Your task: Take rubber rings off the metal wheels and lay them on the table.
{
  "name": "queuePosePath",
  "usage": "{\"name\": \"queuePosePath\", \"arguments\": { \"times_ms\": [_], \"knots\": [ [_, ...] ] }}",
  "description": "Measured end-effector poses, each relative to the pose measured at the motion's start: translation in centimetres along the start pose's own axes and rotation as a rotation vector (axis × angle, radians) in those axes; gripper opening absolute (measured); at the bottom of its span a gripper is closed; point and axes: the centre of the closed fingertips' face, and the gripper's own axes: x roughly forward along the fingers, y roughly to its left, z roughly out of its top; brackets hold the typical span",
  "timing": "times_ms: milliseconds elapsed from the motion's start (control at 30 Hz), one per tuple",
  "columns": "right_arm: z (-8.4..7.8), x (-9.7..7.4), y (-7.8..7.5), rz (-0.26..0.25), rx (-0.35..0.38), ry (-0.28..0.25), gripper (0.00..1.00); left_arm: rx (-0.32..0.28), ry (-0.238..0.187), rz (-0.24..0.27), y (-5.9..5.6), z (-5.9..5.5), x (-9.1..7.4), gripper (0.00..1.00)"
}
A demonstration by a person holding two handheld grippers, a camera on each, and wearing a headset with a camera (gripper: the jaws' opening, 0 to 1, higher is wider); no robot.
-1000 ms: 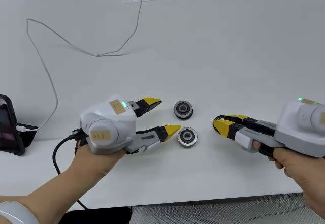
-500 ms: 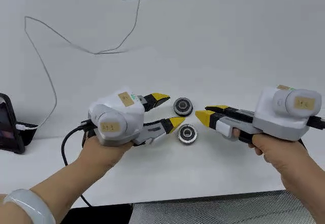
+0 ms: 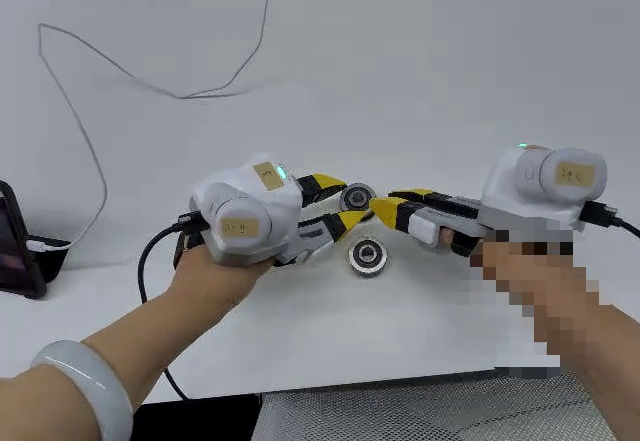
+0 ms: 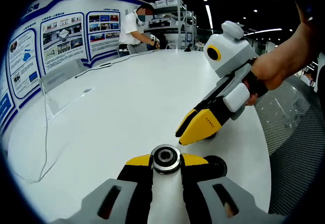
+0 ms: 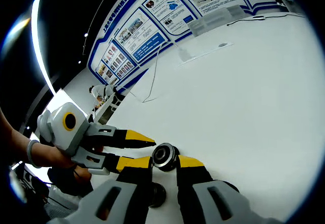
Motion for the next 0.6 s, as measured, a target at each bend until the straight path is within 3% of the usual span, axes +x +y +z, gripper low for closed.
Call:
{"name": "queuePosePath", "arguments": {
  "times_ms": [600],
  "knots": [
    [-0.57, 0.2, -0.52, -0.006, 0.051, -0.001, 0.2, 0.025, 0.023, -0.015, 0.0, -0.1, 0.89, 0.15]
  ]
}}
